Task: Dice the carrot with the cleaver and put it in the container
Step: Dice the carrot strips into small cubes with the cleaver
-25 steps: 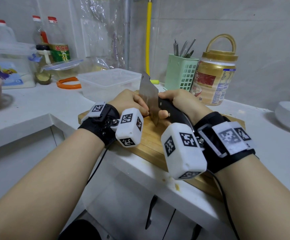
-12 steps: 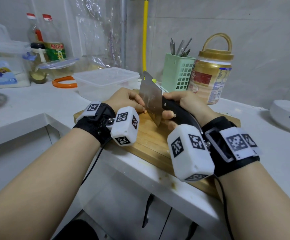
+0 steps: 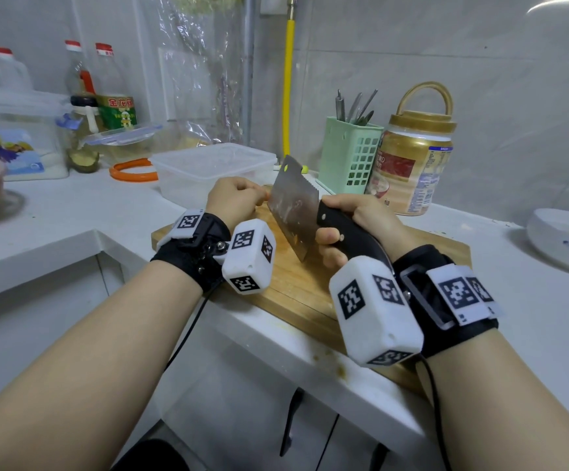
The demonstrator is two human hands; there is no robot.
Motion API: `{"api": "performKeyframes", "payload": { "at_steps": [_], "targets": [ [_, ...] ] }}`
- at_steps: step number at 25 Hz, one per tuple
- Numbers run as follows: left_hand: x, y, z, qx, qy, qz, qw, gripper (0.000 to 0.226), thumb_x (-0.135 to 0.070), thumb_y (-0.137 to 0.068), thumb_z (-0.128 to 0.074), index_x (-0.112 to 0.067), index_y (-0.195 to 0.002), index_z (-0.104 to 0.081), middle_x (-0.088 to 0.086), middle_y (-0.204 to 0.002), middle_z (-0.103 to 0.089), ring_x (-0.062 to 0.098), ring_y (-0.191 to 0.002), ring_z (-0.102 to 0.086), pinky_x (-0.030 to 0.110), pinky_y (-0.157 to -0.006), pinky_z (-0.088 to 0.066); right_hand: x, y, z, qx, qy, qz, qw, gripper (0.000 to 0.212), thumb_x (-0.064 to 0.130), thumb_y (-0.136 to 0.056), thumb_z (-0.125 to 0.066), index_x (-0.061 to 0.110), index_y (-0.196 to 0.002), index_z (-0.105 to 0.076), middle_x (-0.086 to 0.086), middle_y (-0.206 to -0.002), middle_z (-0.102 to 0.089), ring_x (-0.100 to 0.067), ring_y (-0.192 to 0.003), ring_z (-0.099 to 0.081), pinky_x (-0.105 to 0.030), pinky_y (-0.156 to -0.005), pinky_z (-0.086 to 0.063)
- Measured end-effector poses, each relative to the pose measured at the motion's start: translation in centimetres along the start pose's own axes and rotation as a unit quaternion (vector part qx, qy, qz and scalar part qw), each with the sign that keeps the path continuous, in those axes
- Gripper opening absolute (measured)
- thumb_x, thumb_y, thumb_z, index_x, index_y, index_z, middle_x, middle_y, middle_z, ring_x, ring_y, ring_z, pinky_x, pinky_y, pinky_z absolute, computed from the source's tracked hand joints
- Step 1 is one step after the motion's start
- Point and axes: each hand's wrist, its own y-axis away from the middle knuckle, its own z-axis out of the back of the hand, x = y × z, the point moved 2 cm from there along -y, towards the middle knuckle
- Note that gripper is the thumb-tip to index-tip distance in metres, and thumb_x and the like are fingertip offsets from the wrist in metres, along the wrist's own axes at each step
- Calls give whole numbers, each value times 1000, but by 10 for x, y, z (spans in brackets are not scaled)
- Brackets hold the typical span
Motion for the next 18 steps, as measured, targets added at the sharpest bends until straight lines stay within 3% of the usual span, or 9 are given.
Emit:
{"api": "performKeyframes", "payload": {
  "at_steps": [4, 8, 13, 18],
  "targets": [
    [-3, 3, 0, 1, -2, -1, 1000, 15, -6, -81, -59, -15, -73, -67, -5, -68, -62, 8, -53, -49, 19, -48, -37, 6, 2, 13, -12, -28, -14, 999, 29, 30, -99, -36, 11, -80, -45, -4, -44, -37, -16, -31, -31, -11, -38, -29],
    [-3, 3, 1, -1, -10, 2, 1000, 15, -5, -81, -58, -16, -79, -69, -6, -65, -57, 9, -58, -50, 22, -54, -39, 10, 5, 24, -52, -56, 7, 997, 16, 25, -99, -38, 9, -96, -41, -5, -44, -41, -15, -29, -36, -10, -39, -32],
    [-2, -1, 0, 0, -15, 1, 1000, 16, -6, -82, -59, -18, -78, -69, -5, -71, -59, 9, -64, -53, 23, -57, -40, 13, 9, 27, -86, -70, 35, 993, 16, 19, -99, -39, 7, -89, -45, -4, -41, -47, -15, -26, -37, -10, -39, -31],
    [-3, 0, 0, -5, -22, 16, 1000, 15, -5, -82, -58, -15, -83, -70, -3, -70, -60, 9, -59, -54, 21, -53, -40, 13, 3, 28, -108, -65, 54, 990, 14, 21, -98, -43, 12, -107, -37, -5, -47, -39, -17, -27, -38, -14, -37, -35]
  ]
}}
